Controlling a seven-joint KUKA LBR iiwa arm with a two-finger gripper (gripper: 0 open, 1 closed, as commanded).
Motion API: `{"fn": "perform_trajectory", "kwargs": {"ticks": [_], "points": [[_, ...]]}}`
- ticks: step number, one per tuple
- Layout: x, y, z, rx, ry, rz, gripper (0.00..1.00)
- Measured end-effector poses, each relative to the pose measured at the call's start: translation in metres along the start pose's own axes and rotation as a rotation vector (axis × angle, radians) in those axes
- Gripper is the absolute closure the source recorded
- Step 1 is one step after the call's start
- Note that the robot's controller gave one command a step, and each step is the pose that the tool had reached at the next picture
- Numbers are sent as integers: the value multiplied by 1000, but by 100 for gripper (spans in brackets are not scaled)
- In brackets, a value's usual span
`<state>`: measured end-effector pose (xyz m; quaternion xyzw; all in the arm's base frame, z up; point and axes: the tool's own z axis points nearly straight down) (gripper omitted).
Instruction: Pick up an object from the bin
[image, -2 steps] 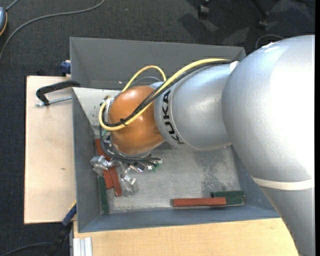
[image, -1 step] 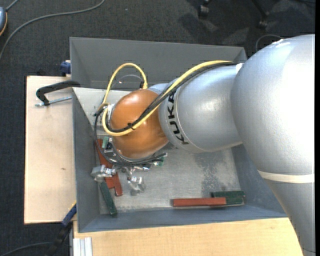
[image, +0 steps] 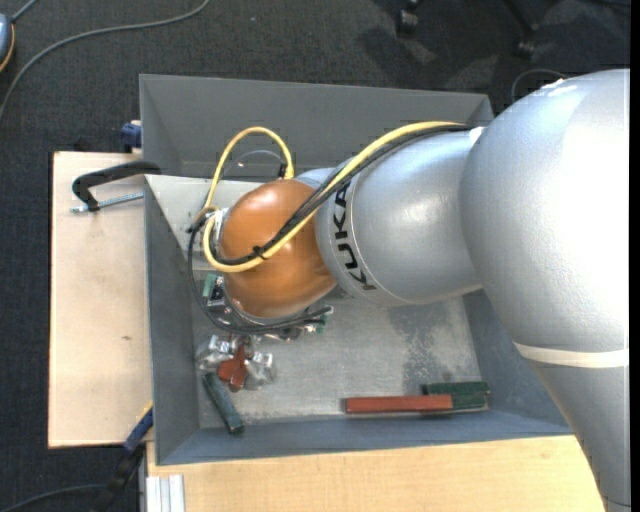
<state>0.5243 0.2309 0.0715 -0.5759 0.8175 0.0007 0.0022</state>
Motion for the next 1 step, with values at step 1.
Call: {"fn": "perform_trajectory", "kwargs": {"ticks": [1], "points": [[21, -13, -142, 9, -6, -52, 100]]}}
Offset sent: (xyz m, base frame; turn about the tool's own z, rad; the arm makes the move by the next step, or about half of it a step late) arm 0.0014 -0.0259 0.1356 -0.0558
